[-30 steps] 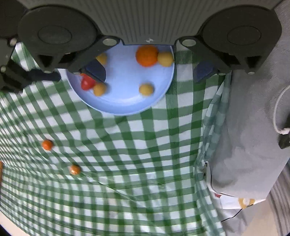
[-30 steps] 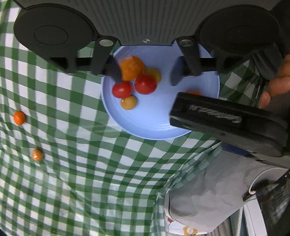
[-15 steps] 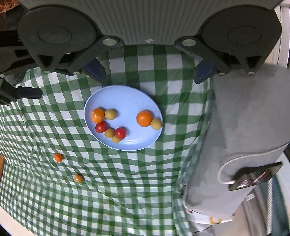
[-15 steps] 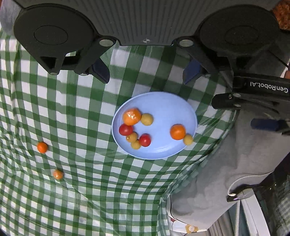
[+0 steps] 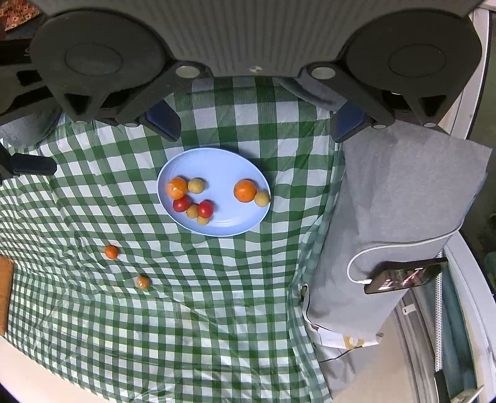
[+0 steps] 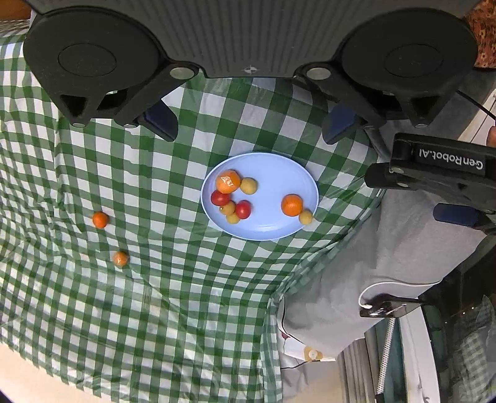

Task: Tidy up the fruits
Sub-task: 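Lift both tools away from the plate and hold above the bed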

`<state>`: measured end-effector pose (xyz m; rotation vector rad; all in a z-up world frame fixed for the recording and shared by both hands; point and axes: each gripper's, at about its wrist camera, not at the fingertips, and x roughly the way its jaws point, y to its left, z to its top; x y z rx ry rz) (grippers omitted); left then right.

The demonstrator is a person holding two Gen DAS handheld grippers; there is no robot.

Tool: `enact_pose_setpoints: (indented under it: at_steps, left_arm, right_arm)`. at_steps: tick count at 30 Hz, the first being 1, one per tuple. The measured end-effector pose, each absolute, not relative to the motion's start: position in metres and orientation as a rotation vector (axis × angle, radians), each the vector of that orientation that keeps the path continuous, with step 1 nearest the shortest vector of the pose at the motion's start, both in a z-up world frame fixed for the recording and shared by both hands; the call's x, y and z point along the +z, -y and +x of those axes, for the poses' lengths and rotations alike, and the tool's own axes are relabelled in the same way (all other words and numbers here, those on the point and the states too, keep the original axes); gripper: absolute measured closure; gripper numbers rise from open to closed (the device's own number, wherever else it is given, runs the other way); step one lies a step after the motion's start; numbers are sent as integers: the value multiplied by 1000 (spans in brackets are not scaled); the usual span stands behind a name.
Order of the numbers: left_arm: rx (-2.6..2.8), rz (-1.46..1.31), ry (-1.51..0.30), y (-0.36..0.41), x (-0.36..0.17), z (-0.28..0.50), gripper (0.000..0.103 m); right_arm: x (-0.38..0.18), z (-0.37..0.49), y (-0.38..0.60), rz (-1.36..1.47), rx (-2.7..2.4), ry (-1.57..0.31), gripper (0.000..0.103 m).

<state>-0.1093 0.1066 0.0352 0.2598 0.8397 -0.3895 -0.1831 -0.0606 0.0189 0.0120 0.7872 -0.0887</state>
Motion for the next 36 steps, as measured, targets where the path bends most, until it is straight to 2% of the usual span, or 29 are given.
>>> enact_pose_setpoints:
  at_steps: [13, 36]
  left_arm:
    - [-394, 269, -808, -103, 49, -126, 1]
    - [-394, 274, -829, -100, 43, -118, 1]
  right_arm:
    - [28, -202, 61, 18, -101, -725, 3]
    - [22, -194, 67, 40, -107, -753, 3]
